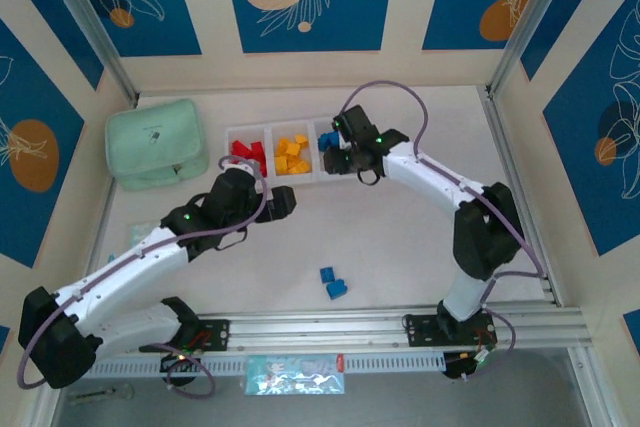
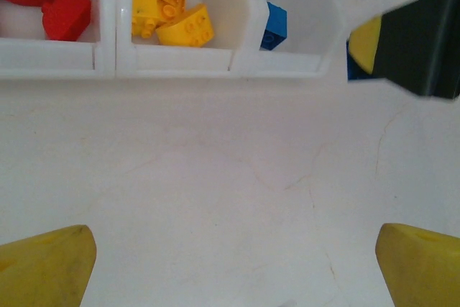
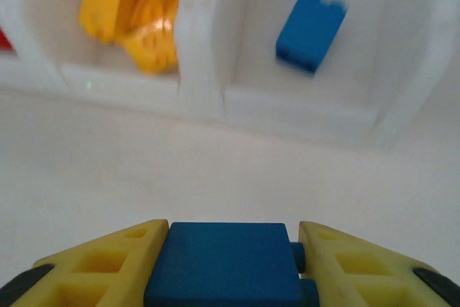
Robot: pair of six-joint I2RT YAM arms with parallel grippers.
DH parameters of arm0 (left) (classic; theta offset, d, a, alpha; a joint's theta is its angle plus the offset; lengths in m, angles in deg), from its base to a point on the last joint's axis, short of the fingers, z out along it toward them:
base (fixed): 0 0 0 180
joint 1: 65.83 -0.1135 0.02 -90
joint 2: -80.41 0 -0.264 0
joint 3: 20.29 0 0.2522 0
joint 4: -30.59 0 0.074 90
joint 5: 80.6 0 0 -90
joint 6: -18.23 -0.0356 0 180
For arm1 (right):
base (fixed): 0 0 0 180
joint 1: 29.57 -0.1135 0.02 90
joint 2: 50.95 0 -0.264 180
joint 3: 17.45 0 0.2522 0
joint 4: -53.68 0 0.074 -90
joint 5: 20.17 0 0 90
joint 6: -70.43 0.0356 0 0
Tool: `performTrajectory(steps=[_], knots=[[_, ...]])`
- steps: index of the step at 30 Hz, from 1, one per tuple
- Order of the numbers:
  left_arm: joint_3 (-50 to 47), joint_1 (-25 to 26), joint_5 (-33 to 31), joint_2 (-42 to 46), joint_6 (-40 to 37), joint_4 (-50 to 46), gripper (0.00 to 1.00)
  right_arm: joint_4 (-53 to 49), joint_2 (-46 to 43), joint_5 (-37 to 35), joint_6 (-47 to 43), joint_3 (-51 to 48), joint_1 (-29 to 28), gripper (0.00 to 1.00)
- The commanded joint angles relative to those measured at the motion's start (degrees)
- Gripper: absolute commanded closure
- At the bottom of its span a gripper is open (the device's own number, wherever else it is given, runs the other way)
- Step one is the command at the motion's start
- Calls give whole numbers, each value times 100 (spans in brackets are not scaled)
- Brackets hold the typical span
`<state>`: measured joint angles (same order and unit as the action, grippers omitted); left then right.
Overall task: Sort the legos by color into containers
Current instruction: Place the lego in the container.
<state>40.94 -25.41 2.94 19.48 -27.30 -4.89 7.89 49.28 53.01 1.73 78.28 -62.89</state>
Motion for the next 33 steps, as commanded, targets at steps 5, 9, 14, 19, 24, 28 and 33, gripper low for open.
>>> performTrajectory(steps=[5,9,14,19,24,28,33], knots=[[329,-409,469,-361,-289,76,1,-205,1284,-336,-543,1487,255,62],[333,-556,561,-476,-282,201,1,-346,1872,-548,-692,2212,316,61],[318,-674,637,-530,-263,273,1,-495,2485,-590,-694,2876,430,55],[328,-720,646,-508,-261,223,1,-652,2691,-575,-717,3246,449,37],[461,-725,643,-545,-331,-25,1,-596,2326,-458,-715,3050,433,35],[380,-714,720,-410,-306,28,1,-491,1734,-309,-605,2418,373,35],[223,-690,889,-180,-246,-29,1,-372,848,-37,-427,1251,262,33]])
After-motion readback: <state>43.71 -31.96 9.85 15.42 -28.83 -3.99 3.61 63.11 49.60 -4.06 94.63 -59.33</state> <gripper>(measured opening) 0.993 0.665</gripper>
